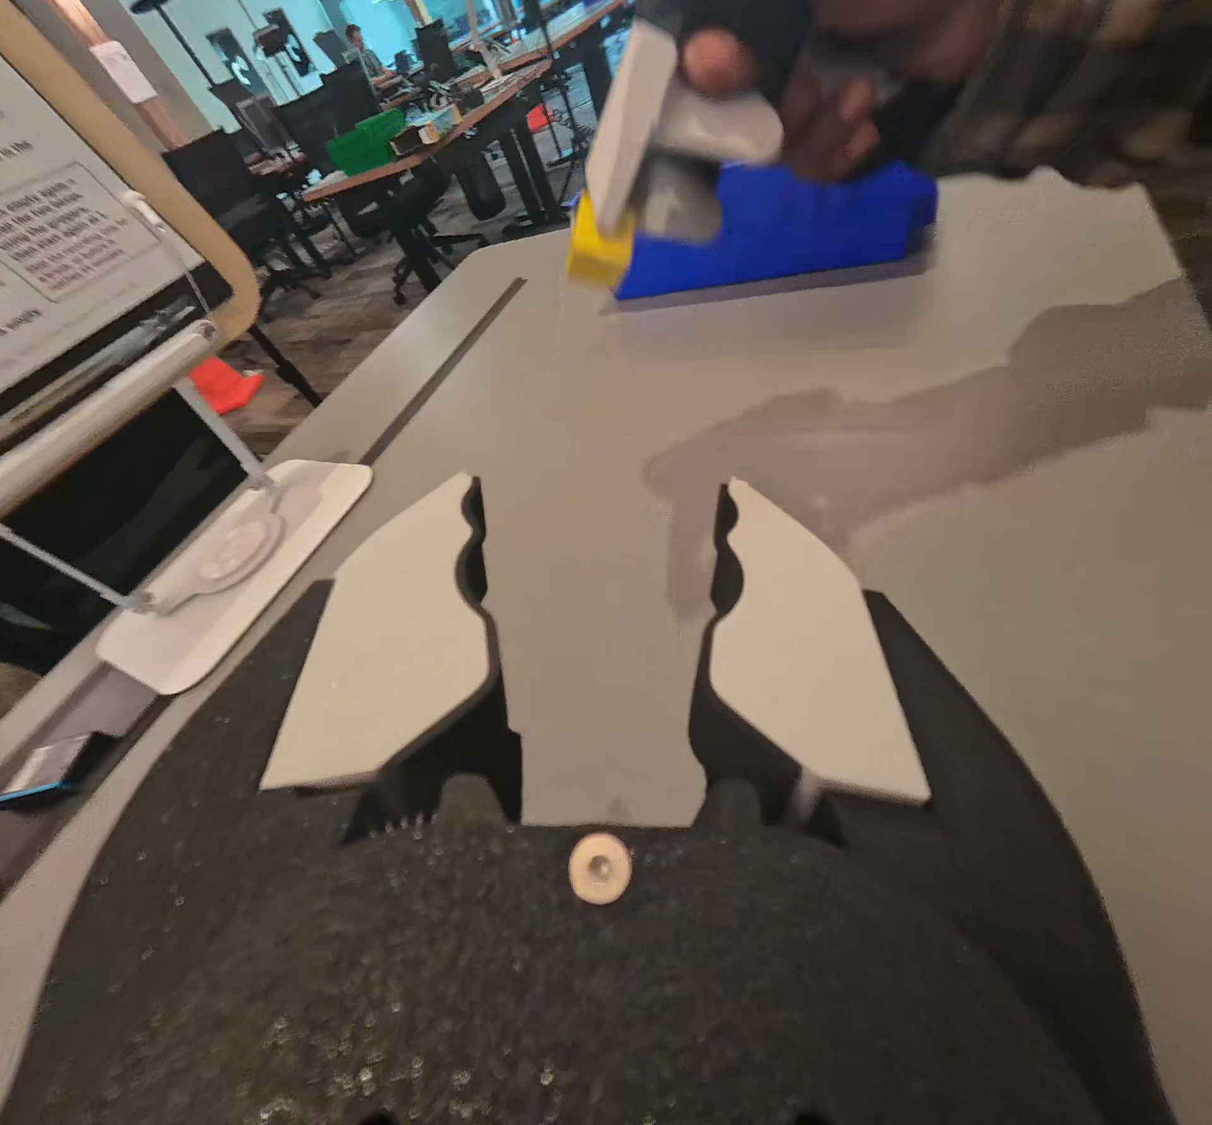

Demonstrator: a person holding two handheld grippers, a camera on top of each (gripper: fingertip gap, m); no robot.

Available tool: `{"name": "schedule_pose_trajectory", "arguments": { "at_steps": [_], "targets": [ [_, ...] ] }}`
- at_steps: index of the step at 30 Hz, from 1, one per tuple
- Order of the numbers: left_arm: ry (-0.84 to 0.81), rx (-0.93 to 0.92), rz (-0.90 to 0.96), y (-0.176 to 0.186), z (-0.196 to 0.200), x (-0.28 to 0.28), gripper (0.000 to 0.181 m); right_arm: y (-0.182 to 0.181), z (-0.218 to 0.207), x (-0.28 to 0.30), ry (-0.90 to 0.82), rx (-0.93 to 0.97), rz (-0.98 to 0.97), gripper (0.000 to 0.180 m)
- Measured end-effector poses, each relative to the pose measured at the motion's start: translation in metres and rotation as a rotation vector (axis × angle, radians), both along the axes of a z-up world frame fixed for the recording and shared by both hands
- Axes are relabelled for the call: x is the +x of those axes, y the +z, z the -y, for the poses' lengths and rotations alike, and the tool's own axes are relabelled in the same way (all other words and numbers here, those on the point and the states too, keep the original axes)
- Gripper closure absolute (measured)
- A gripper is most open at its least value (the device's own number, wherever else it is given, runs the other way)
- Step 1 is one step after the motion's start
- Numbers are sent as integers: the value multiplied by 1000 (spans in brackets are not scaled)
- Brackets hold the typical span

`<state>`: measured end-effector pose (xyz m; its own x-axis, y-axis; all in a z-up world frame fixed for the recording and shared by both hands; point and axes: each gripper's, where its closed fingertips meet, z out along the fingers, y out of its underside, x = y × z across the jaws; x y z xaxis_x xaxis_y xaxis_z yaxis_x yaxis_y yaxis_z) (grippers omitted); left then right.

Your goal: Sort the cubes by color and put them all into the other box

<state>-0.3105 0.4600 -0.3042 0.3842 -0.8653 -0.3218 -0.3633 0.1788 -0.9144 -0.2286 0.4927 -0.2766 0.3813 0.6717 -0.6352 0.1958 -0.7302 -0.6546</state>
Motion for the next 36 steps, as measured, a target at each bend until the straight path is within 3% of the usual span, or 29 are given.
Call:
{"name": "schedule_pose_trajectory", "arguments": {
  "at_steps": [6, 9, 15, 21, 23, 26, 30, 33, 36],
  "targets": [
    [-55, -29, 2, -12, 4, 12, 110, -8, -75, 263, -474, 90, 600, 158],
    [-37, -6, -48, -21, 1, 18, 112, -37, -92, 330, -540, -27, 669, 158],
    [-36, -22, -75, -14, 9, 27, 121, -113, -120, 349, -448, -149, 738, 158],
    [-38, -10, -171, -16, 18, 35, 122, -149, -132, 324, -352, -177, 722, 158],
    [-35, -11, -182, -17, 20, 37, 121, -152, -132, 328, -363, -186, 746, 144],
    [-5, -16, -181, -16, 21, 29, 121, -124, -129, 342, -421, -130, 759, 126],
    [55, -54, -152, -15, 21, 3, 121, -33, -110, 330, -502, 45, 609, 125],
    [125, -69, -139, -11, 22, -29, 121, 28, -77, 296, -491, 218, 508, 126],
    [199, -72, -115, -1, 27, -68, 121, 54, -38, 241, -401, 341, 389, 127]
  ]
}}
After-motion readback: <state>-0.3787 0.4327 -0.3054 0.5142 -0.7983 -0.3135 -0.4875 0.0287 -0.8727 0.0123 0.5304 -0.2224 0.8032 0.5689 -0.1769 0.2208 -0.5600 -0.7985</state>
